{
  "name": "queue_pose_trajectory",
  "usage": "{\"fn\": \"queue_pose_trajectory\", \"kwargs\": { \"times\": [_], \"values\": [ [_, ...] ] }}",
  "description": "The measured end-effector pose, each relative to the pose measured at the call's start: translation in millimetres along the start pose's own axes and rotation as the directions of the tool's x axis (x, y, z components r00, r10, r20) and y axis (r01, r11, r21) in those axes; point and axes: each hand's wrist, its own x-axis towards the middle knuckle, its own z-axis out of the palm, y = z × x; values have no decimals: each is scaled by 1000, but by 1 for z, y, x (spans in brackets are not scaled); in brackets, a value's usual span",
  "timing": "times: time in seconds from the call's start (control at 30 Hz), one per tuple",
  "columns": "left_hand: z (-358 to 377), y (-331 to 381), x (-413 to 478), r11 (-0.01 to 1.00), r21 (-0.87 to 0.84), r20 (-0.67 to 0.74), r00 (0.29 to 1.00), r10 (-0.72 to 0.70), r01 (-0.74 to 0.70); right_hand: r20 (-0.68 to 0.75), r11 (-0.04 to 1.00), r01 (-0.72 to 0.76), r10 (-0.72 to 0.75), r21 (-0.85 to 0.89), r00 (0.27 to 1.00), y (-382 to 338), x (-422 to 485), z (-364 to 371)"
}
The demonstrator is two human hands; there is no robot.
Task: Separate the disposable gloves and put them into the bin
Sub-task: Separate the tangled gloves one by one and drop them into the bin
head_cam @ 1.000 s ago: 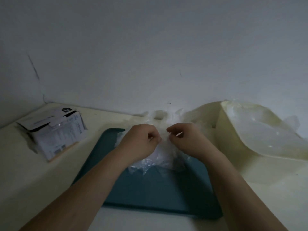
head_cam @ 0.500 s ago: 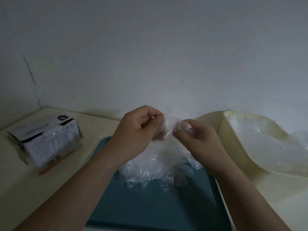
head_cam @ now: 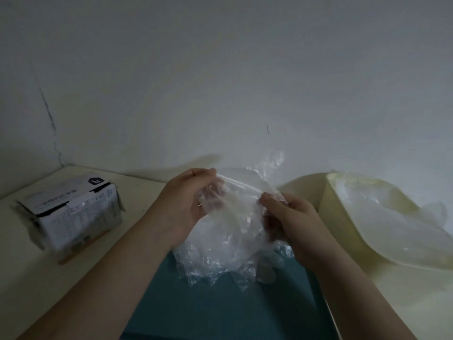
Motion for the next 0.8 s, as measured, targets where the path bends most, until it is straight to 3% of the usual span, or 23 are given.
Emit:
{"fn": "queue_pose_trajectory", "kwargs": {
  "times": [0.1, 0.13, 0.2, 0.3, 0.43, 0.6, 0.7, 0.8],
  "values": [
    [-3, -2, 0, 960, -244, 123, 986, -113, 141, -3, 1000, -5, 5, -1, 1000, 2, 1, -1],
    [-2, -4, -1, 945, -257, 181, 970, -159, 203, -8, 1000, 4, -4, 6, 1000, 2, 1, 0],
    [0, -11, -6, 961, -109, 242, 945, -222, 254, -49, 999, 18, -17, 29, 999, 2, 0, 3],
    [7, -15, -10, 971, 92, 182, 955, -234, 221, -116, 997, 10, -1, 76, 993, 2, 1, 5],
    [6, -1, -8, 989, -72, 74, 989, -126, 131, -97, 995, -76, 81, 62, 992, 6, 3, 3],
    [-8, 9, -1, 979, -193, -51, 995, -80, 69, 27, 977, -213, 212, 24, 977, 19, 6, 2],
    [-13, 19, -4, 981, -178, -50, 995, -86, 76, -109, 975, -218, 221, 41, 969, 20, 7, 0],
    [-18, 29, -8, 991, -110, 45, 996, -75, 80, -339, 997, 2, -27, -73, 940, 11, 2, 5]
  ]
}}
